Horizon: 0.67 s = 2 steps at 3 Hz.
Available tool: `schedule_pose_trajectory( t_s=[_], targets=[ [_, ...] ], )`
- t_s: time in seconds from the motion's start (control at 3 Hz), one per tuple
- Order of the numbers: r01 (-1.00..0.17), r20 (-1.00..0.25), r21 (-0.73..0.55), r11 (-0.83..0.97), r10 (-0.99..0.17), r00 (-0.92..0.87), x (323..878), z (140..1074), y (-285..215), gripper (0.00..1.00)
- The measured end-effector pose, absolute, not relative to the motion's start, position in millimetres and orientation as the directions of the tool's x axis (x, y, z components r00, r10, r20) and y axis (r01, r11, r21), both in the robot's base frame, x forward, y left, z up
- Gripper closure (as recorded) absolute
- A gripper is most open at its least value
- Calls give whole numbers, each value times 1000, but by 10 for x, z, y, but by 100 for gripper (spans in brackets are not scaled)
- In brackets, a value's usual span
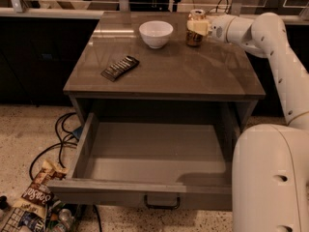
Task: Place orange can into top drawer
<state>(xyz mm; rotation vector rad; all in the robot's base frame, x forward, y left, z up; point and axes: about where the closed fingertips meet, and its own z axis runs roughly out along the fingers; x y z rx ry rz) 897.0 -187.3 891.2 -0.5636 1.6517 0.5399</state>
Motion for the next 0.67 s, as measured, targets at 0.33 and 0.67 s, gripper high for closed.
schedule_pose_trajectory(
  t_s=[0.33,0.67],
  targets=[
    [-636,-989,36,771,-64,-134,8970,8912,-1871,100],
    [-633,-990,37,773,-59,-131,8870,8952,-1920,100]
  ],
)
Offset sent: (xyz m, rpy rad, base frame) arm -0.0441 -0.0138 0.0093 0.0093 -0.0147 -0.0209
